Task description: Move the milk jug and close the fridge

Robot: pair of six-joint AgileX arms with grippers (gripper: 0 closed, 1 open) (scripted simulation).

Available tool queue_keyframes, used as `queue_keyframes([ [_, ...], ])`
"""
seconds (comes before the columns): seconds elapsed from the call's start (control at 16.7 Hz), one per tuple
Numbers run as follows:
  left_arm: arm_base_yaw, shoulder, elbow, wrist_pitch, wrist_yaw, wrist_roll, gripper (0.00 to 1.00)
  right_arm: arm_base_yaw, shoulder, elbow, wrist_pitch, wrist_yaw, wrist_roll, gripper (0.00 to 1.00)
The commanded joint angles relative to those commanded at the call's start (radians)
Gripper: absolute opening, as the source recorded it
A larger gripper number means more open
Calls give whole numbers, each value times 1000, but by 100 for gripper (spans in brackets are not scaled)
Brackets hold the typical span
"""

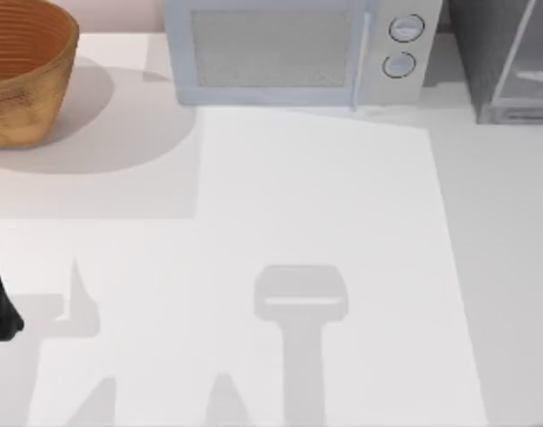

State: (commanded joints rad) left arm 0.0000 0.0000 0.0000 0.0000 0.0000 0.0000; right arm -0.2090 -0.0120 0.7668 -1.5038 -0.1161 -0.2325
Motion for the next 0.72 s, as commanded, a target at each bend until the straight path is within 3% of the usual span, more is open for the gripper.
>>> queue_keyframes([
  [0.24,0,0,0,0,0,0,100,-310,341,132,-33,-157,-344,100],
  [0.72,0,0,0,0,0,0,100,-1048,1202,396,-29,-535,-1186,100],
])
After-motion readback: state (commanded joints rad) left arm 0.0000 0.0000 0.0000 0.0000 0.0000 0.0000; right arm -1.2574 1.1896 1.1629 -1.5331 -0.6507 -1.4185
